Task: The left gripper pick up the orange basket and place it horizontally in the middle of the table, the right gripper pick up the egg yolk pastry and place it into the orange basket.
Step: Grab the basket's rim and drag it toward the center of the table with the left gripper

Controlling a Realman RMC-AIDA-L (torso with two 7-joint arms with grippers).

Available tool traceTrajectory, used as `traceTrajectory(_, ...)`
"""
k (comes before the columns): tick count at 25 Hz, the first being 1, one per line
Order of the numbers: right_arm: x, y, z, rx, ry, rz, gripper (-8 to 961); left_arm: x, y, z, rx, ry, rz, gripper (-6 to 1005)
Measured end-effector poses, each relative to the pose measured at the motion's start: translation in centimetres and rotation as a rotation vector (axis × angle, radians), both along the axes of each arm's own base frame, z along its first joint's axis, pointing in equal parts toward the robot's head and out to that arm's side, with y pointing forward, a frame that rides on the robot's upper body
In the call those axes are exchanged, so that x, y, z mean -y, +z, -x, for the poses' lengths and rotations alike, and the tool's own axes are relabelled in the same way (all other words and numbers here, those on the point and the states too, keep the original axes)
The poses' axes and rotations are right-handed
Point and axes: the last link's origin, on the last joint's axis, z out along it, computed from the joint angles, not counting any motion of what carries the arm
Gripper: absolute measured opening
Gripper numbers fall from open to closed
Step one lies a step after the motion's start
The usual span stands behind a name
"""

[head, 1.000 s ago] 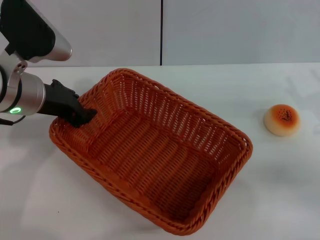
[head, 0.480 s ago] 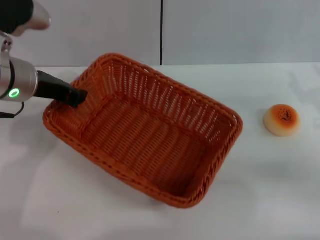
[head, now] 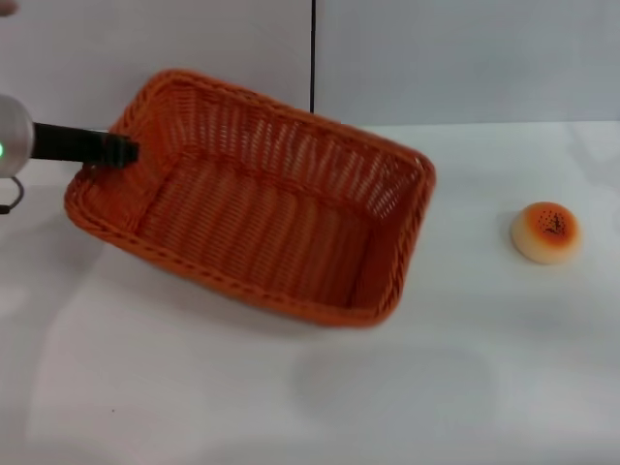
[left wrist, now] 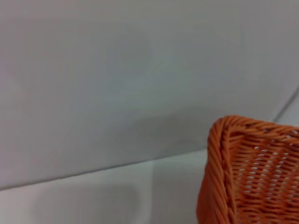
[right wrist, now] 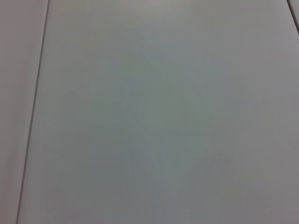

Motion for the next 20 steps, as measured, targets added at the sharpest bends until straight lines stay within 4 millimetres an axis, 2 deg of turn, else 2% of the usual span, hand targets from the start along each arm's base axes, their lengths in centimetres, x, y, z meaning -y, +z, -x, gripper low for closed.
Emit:
traceTrajectory(3, -0.5, 0.2, 0.1, 0.007, -0.001, 0.002, 731, 0.3, 1.0, 1.2, 0.08, 0.04, -0.06, 185)
traceTrajectory(4, -0.9, 0.3, 0.2, 0.007, -0.003, 0.01, 731, 0.6, 1.6, 2.2, 0.119, 0.065, -0.105, 182)
traceTrajectory(9, -1.6, 0.3, 0.4, 0.008, -0.008, 0.025, 731, 1.4, 2.3, 3.8, 0.165, 0.105, -0.162, 173)
traceTrajectory(20, -1.9, 0.2, 0.7, 0.012, -0.001, 0.025, 731, 2.2, 2.3, 5.0, 0.158, 0.114, -0.177, 171)
